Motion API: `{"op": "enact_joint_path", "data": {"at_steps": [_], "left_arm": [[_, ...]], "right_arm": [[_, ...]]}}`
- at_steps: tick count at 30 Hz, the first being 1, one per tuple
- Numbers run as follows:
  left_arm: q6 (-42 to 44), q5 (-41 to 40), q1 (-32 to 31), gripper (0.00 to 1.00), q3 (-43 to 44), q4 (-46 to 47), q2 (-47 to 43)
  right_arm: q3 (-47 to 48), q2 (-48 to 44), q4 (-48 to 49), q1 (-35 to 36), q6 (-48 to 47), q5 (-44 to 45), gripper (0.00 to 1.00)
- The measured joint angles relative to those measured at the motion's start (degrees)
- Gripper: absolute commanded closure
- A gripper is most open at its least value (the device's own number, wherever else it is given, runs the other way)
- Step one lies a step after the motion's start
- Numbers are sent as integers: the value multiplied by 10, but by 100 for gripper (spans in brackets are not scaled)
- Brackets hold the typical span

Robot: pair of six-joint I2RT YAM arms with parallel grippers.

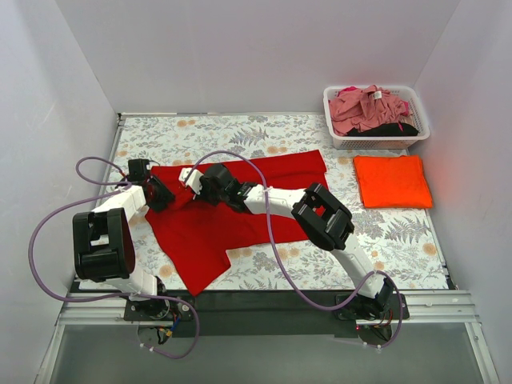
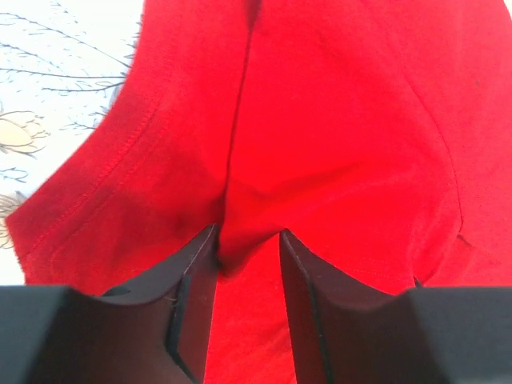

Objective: Fold and stack the t-shirts
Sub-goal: Fold the tshirt

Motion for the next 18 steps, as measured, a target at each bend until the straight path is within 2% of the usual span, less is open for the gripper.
{"op": "enact_joint_path", "data": {"at_steps": [2,4,7,18], "left_arm": [[0,5,0,67,0,2,0],[1,8,0,76,0,4,0],[2,13,0,81,0,7,-2],[-22,8,-3,79,-1,-42,-39]], "right_arm": [[0,0,0,0,0,-1,99],[-1,0,0,0,0,-2,99],[-4,0,0,-1,0,-2,99],[-25,-2,0,-5,0,-3,98]]}}
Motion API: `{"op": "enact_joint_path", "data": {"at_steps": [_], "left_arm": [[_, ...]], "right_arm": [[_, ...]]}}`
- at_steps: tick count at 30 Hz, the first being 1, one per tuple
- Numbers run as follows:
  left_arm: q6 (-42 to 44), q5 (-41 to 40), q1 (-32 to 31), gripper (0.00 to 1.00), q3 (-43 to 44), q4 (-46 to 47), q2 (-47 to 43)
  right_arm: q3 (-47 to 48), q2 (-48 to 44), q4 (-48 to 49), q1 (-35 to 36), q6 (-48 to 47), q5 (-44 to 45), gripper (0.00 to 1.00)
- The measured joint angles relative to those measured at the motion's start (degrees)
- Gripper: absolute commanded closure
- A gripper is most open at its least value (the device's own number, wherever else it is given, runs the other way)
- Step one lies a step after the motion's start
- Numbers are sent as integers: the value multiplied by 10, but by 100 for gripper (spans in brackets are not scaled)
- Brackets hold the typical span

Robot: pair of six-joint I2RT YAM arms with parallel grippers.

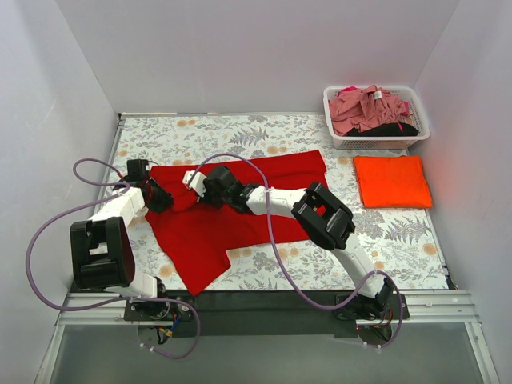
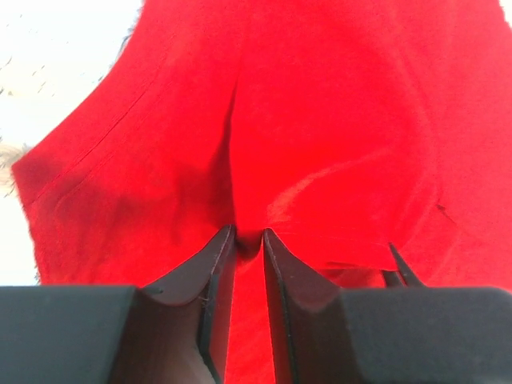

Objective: Fold and stack the t-shirts
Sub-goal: Fold the tshirt

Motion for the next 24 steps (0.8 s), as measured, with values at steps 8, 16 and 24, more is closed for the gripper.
{"op": "enact_joint_path", "data": {"at_steps": [8,16,24], "left_arm": [[-16,-5,0,73,-17,-30,2],[-26,-21,0,49,-24,-50,-55],[-19,-16,0,29,-32,-5,-61]], "right_arm": [[-10,-8,0,-2,-1,-3,78],[-55,-63,-7,-4,-3,-14,48],[-66,-118,-1,-31,63,-80,54]]}}
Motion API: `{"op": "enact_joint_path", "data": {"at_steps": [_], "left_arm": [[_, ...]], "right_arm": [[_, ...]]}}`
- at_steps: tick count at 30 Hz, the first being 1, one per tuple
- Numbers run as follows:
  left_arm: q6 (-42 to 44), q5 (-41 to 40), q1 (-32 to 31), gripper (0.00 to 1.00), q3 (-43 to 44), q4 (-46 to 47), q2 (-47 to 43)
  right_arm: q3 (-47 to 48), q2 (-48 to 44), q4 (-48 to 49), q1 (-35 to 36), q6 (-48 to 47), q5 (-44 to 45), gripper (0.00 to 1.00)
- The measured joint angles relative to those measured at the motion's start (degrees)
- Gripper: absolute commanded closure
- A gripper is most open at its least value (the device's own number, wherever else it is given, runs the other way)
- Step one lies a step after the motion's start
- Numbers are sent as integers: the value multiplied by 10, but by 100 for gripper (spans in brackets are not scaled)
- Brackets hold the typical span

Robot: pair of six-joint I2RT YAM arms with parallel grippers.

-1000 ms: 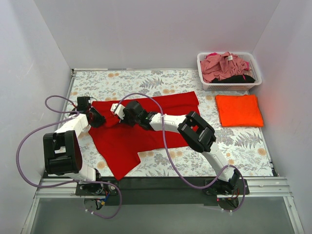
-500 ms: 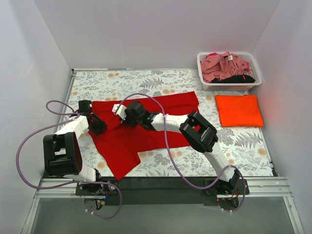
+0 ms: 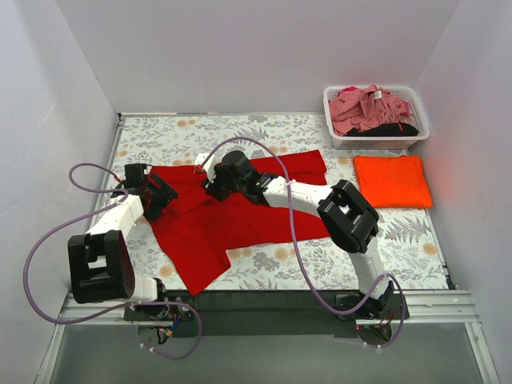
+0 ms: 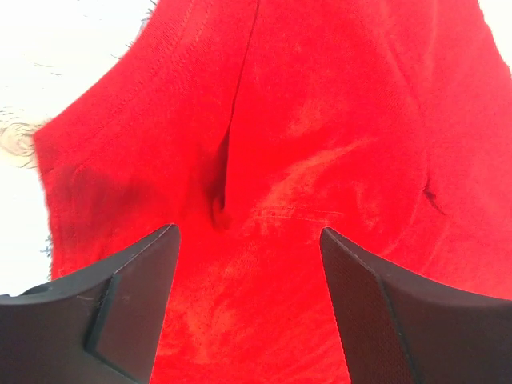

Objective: Fold and stack the t-shirts
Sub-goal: Fold the tshirt

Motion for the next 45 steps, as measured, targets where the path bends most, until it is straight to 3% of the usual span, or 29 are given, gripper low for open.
{"op": "enact_joint_path", "data": {"at_steps": [16,31,45], "left_arm": [[34,51,0,22,-3,87,67],[45,75,0,24,-2,134,79],[20,109,0,29,-5,82,49]], "right_arm": [[-3,16,14,-39,109,-86,56],[-25,16,36,-50,133,-114,56],[-31,16,45,-54,137,-120,56]]}}
